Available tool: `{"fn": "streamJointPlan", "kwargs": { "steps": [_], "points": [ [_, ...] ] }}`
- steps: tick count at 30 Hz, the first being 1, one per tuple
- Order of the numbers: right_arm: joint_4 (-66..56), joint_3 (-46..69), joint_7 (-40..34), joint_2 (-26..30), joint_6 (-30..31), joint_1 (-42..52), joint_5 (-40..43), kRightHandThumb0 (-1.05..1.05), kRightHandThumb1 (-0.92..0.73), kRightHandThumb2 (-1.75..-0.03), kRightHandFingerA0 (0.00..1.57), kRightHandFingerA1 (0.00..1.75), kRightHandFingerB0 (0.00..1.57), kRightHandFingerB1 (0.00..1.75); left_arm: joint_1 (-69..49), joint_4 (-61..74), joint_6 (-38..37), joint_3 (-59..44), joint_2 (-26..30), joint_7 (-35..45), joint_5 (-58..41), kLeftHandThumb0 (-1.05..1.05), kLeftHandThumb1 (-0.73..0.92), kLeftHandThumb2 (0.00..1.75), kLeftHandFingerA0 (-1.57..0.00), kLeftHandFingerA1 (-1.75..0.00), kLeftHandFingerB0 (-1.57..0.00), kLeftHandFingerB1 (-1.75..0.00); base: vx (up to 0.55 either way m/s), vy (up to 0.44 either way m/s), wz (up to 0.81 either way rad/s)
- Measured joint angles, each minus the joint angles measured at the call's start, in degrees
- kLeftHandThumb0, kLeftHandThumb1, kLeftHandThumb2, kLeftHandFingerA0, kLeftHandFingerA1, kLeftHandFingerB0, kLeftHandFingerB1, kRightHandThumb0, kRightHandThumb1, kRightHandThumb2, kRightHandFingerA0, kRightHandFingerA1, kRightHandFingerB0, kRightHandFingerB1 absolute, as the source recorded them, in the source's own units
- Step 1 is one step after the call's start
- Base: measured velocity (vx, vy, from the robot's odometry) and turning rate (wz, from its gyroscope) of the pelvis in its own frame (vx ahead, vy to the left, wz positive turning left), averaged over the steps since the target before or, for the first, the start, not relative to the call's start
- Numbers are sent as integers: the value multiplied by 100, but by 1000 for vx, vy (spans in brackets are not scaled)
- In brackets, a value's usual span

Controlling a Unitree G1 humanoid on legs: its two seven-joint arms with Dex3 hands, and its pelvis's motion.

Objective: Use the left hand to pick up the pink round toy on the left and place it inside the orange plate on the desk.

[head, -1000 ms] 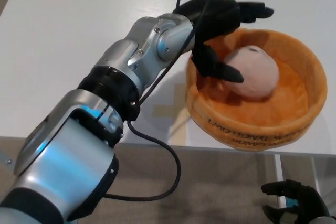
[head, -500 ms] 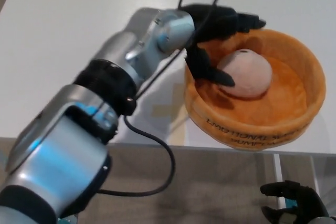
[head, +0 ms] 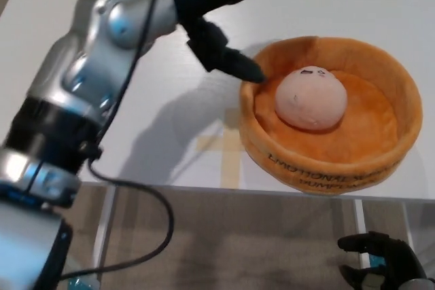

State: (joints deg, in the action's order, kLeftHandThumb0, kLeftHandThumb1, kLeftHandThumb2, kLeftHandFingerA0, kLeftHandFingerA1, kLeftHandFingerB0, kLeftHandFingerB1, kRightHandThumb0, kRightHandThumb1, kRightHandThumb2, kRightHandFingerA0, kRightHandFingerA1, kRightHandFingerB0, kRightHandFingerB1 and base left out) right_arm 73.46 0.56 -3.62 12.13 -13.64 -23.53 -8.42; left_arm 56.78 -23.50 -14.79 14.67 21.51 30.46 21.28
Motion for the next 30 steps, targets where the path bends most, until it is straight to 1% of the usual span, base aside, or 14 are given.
{"fn": "streamJointPlan", "kwargs": {
  "steps": [3, 4, 5, 6, 7, 8, 9, 13, 14, 16, 21, 22, 23, 30],
  "points": [
    [0, 0, 0, 1, 0, -9, -1, -15, -58, -56, 57, 83, 57, 74, -544, 512, -11, -323, 82, 53, -274, -19, 30, 85, -12, -52, -12, -51, 0, 0, 0],
    [0, 0, 0, 1, 0, -9, -1, -14, -57, -57, 59, 85, 58, 75, -544, 512, -11, -323, 82, 53, -274, -37, 39, 59, -32, -40, -32, -37, 0, 0, 0],
    [1, 0, -1, 2, 0, -13, -1, -14, -57, -57, 59, 85, 58, 75, -836, 763, -12, -471, 114, 77, -418, -37, 39, 59, -32, -40, -32, -37, 0, 0, 0],
    [1, 0, -1, 4, 1, -20, -1, -14, -57, -57, 61, 86, 59, 76, -1147, 1021, -9, -622, 154, 114, -568, -28, 43, 60, -37, -44, -40, -40, 0, 0, 0],
    [1, -1, -1, 4, 0, -27, 0, -14, -57, -57, 61, 86, 59, 76, -1387, 1205, -7, -731, 181, 146, -686, -28, 43, 60, -37, -44, -40, -40, 0, 0, 0],
    [1, 0, -2, 4, 0, -31, 0, -14, -57, -57, 61, 87, 59, 77, -1535, 1315, -3, -796, 194, 169, -758, -18, 48, 53, -41, -39, -47, -36, 0, 0, 0],
    [0, 0, -2, 5, -1, -36, 0, -16, -57, -57, 60, 86, 59, 76, -1708, 1424, 2, -868, 207, 203, -844, -14, 54, 58, -46, -45, -47, -41, 0, 0, 0],
    [1, -1, -2, 6, -2, -64, -1, -16, -57, -57, 59, 85, 58, 75, -2494, 1827, 43, -1156, 258, 371, -1208, -17, 56, 60, -50, -47, -50, -42, 0, 0, 0],
    [0, -1, -3, 7, -2, -71, -2, -14, -58, -57, 57, 83, 57, 74, -2644, 1885, 52, -1207, 265, 409, -1276, -20, 55, 56, -62, -45, -59, -41, 0, 0, 0],
    [1, -1, -2, 10, -2, -87, -1, -15, -58, -57, 58, 85, 58, 76, -3054, 2028, 79, -1349, 280, 520, -1463, -23, 55, 56, -63, -47, -61, -45, 0, 0, 0],
    [2, 2, -2, 23, -1, -100, 0, -15, -58, -57, 55, 82, 57, 75, -4100, 2226, 136, -1645, 399, 891, -1935, -27, 56, 56, -62, -50, -59, -45, 0, 0, 0],
    [2, 2, -2, 25, -1, -102, 0, -15, -58, -57, 56, 83, 59, 75, -4231, 2245, 148, -1678, 429, 957, -2005, -23, 53, 55, -66, -50, -60, -45, 0, 0, 0],
    [2, 1, -1, 27, -1, -109, -1, -14, -58, -57, 57, 84, 58, 76, -4468, 2269, 179, -1749, 485, 1084, -2136, -26, 52, 53, -71, -50, -63, -46, 0, 0, 0],
    [3, 0, -1, 36, 0, -125, -2, -16, -57, -57, 59, 86, 59, 76, -5415, 2367, 328, -1935, 758, 1721, -2782, -21, 51, 55, -68, -51, -61, -45, 0, 0, 0]
  ]
}}
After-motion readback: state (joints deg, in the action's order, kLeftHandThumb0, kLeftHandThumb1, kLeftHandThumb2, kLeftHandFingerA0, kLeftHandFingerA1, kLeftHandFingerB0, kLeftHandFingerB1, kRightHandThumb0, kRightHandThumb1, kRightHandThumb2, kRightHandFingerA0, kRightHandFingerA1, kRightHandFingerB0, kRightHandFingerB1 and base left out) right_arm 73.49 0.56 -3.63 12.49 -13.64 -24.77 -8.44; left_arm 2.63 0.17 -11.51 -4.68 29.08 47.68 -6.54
